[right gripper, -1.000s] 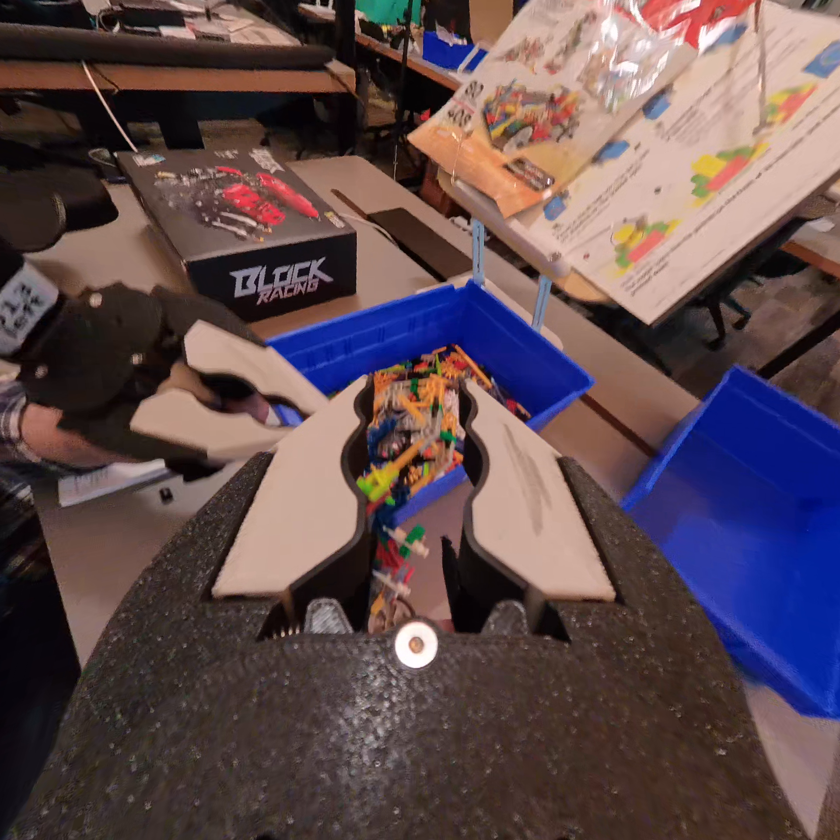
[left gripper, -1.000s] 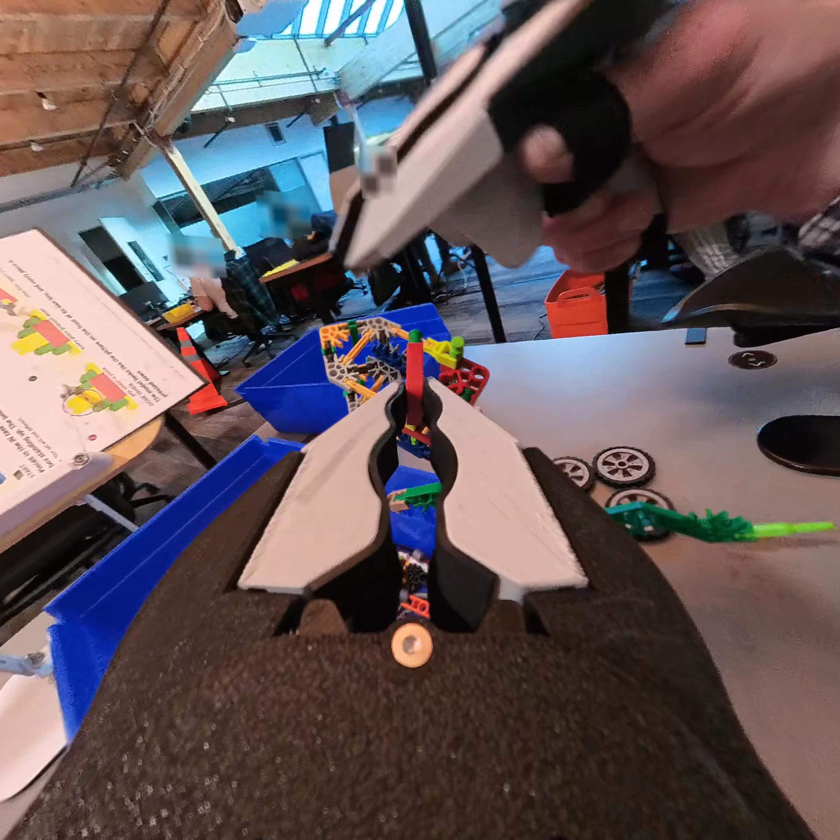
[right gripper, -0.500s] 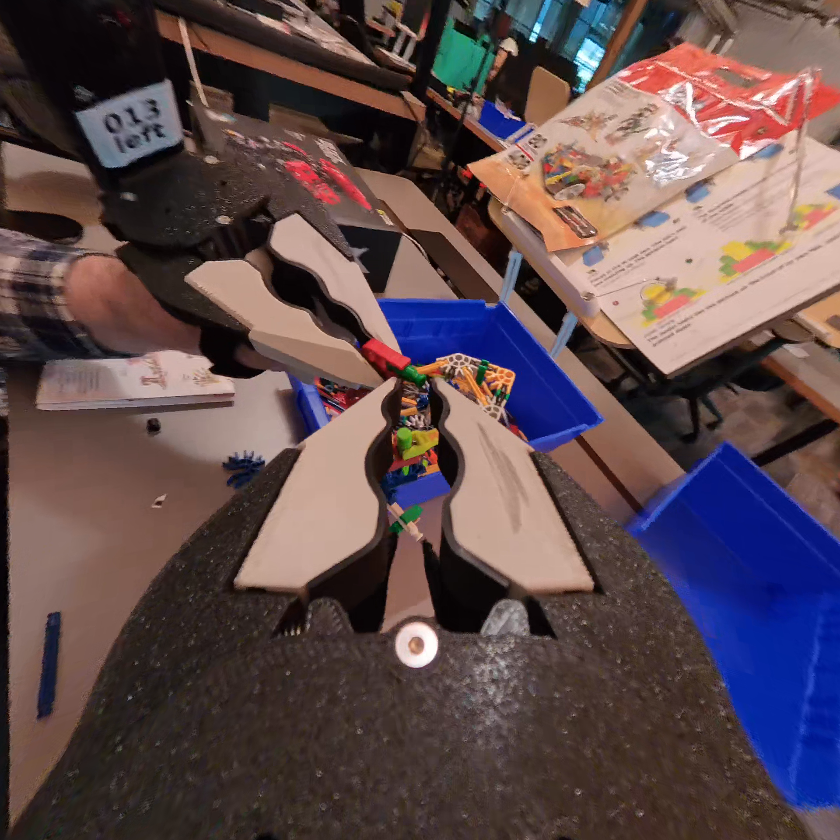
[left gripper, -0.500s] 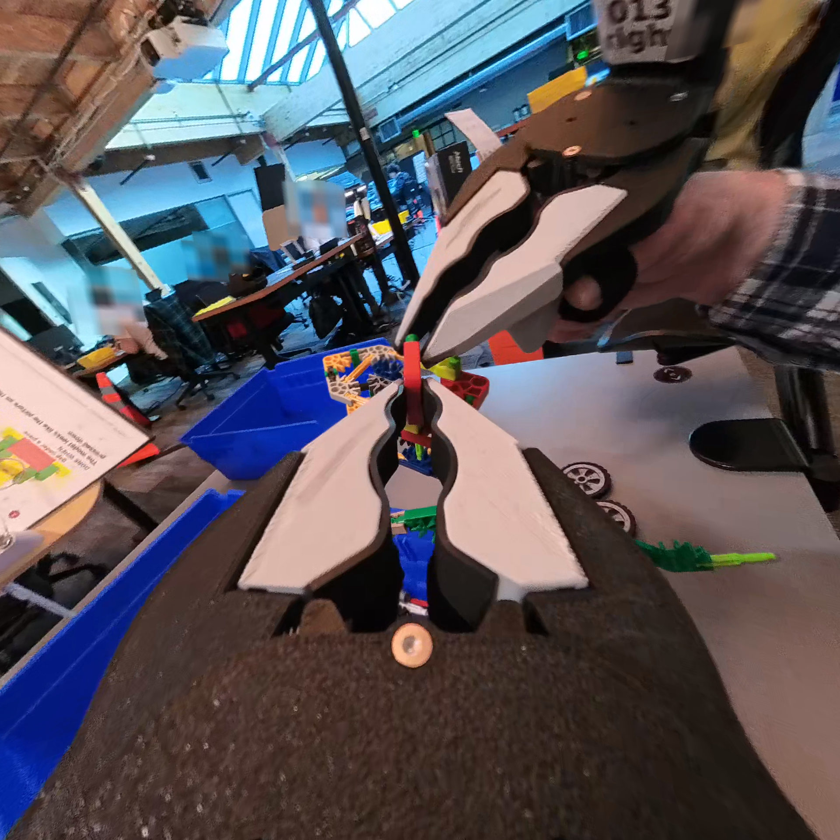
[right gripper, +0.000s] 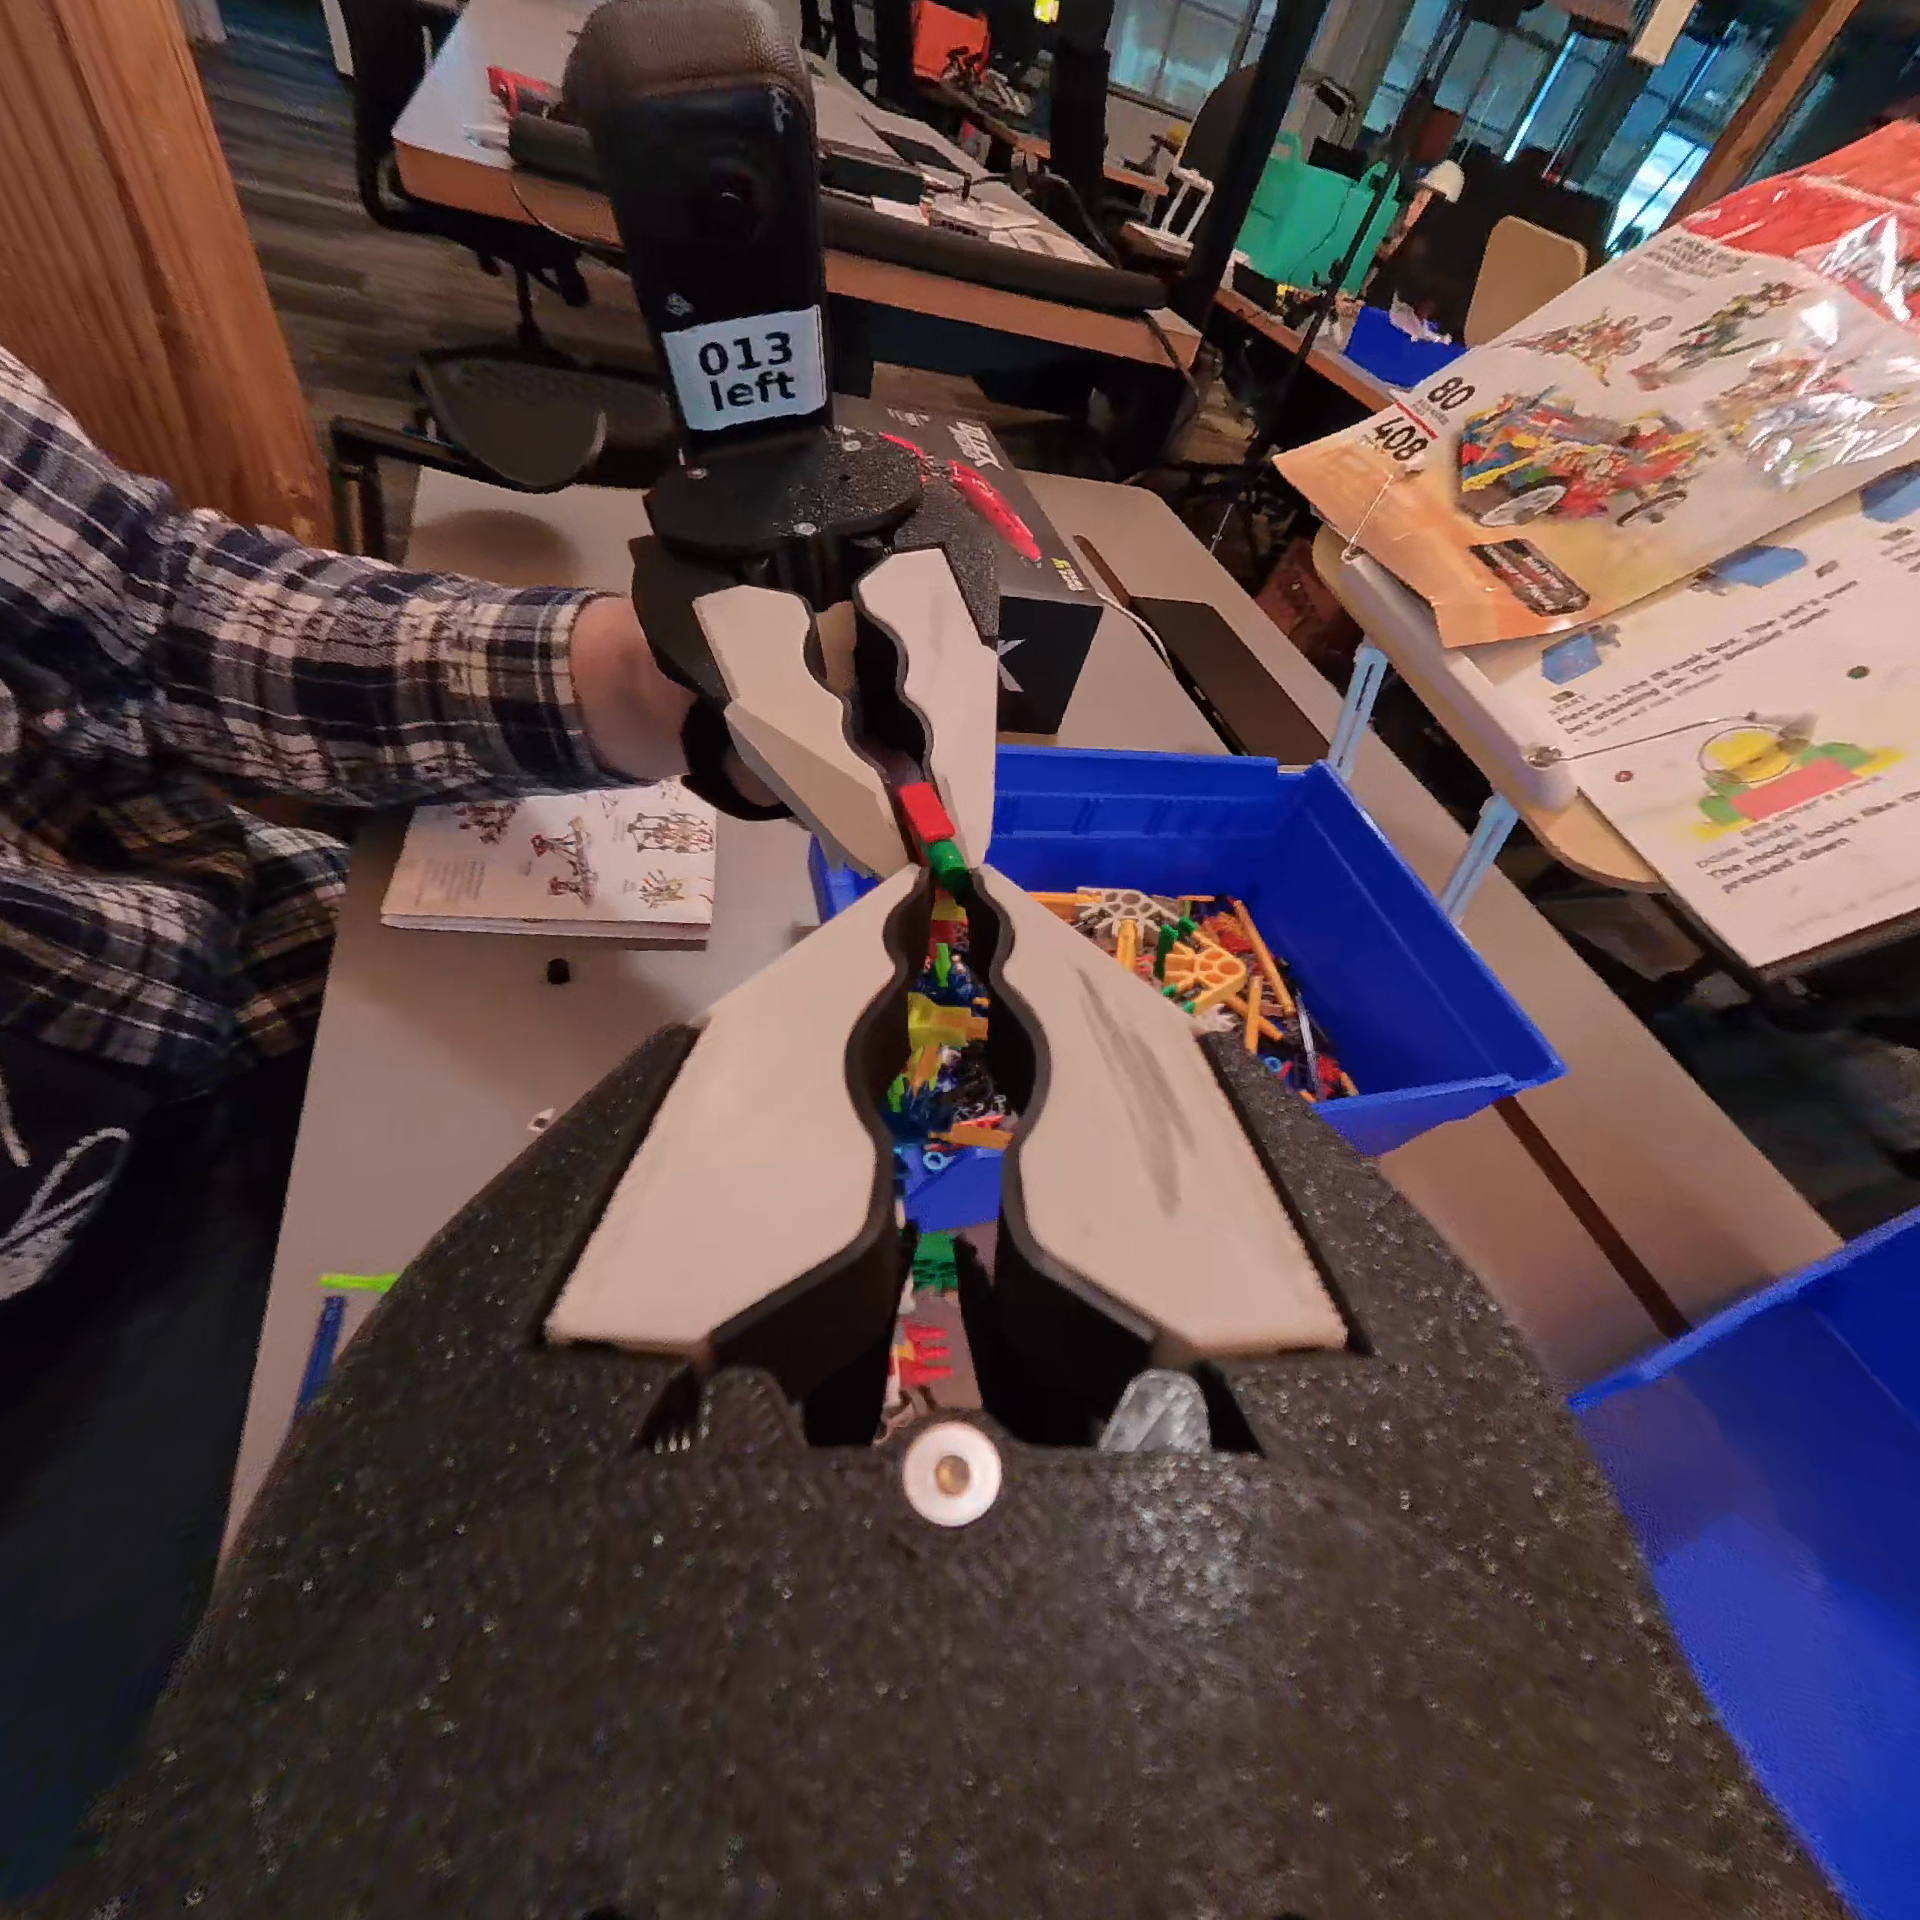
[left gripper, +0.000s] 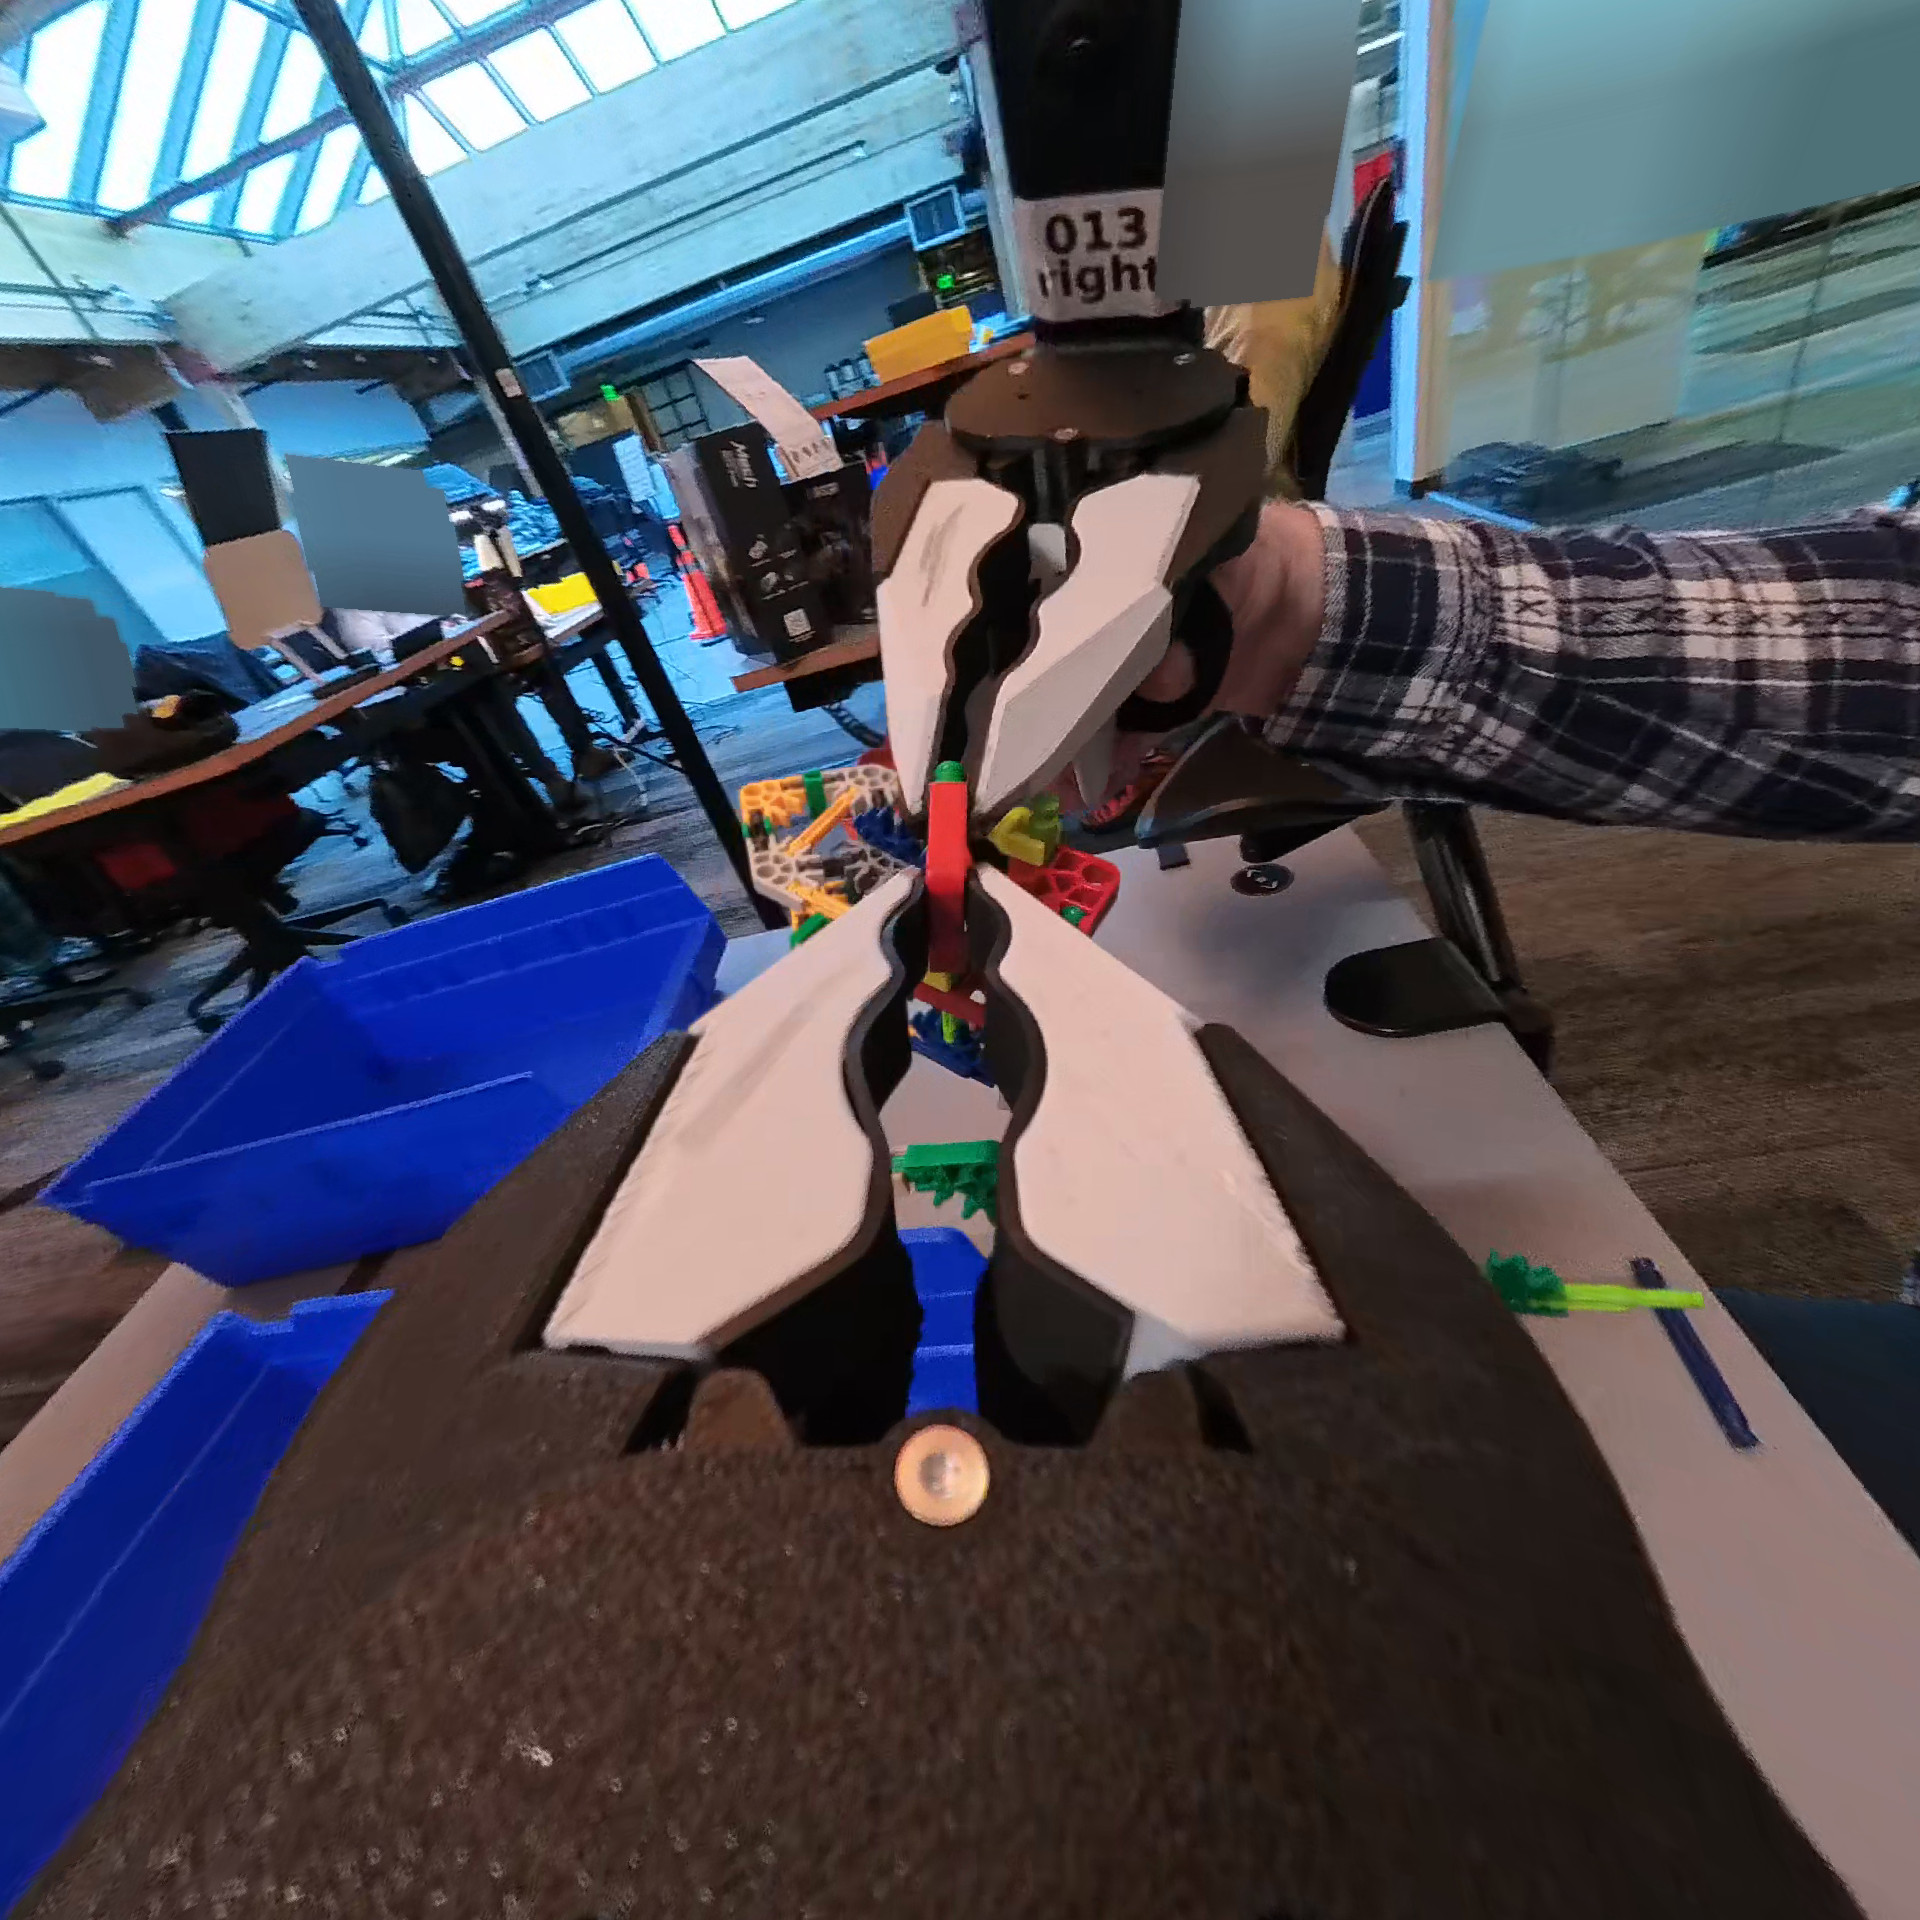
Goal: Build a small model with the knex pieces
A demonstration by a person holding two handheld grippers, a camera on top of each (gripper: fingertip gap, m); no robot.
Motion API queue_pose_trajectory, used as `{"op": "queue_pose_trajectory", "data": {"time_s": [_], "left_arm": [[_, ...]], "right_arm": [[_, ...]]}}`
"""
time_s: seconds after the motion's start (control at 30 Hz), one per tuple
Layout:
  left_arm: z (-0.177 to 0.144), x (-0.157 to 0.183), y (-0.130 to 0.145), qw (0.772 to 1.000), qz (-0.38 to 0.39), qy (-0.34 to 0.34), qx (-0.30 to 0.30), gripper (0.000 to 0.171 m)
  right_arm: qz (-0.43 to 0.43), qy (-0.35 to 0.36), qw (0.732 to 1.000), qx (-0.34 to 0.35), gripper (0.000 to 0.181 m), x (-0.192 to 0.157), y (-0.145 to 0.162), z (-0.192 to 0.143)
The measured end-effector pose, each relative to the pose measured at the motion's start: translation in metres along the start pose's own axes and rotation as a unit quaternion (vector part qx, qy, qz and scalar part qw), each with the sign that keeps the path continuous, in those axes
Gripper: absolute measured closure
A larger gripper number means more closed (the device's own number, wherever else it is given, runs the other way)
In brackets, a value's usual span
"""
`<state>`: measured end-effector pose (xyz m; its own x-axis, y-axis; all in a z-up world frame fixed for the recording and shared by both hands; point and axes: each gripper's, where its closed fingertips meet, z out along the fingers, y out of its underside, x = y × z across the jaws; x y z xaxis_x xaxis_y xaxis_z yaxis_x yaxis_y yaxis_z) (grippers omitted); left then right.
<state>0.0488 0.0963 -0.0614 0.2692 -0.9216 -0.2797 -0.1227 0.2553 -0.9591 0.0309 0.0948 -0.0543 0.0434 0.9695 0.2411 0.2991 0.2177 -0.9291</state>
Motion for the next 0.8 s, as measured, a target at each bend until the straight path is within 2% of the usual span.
{"op": "queue_pose_trajectory", "data": {"time_s": [0.1,0.17,0.23,0.27,0.57,0.8], "left_arm": [[-0.002,-0.001,0.001,1.0,0.001,0.012,-0.003,0.168],[-0.001,0.001,0.001,1.0,0.005,0.021,-0.008,0.168],[-0.001,0.002,0.002,1.0,0.007,0.027,-0.013,0.168],[-0.001,0.002,0.001,1.0,0.007,0.027,-0.01,0.168],[-0.004,-0.001,0.0,1.0,0.001,0.027,0.0,0.167],[-0.003,-0.017,0.001,0.998,0.024,-0.058,-0.013,0.165]], "right_arm": [[0.019,-0.005,1.0,0.006,0.174,0.001,0.001,0.002],[0.023,-0.012,1.0,0.011,0.164,-0.001,0.001,0.005],[0.019,-0.018,1.0,0.01,0.166,-0.003,0.002,0.006],[0.017,-0.016,1.0,0.014,0.173,-0.002,0.0,0.004],[0.016,0.002,0.999,0.039,0.177,0.002,-0.003,0.001],[0.002,0.088,0.996,0.021,0.178,0.016,-0.005,0.002]]}}
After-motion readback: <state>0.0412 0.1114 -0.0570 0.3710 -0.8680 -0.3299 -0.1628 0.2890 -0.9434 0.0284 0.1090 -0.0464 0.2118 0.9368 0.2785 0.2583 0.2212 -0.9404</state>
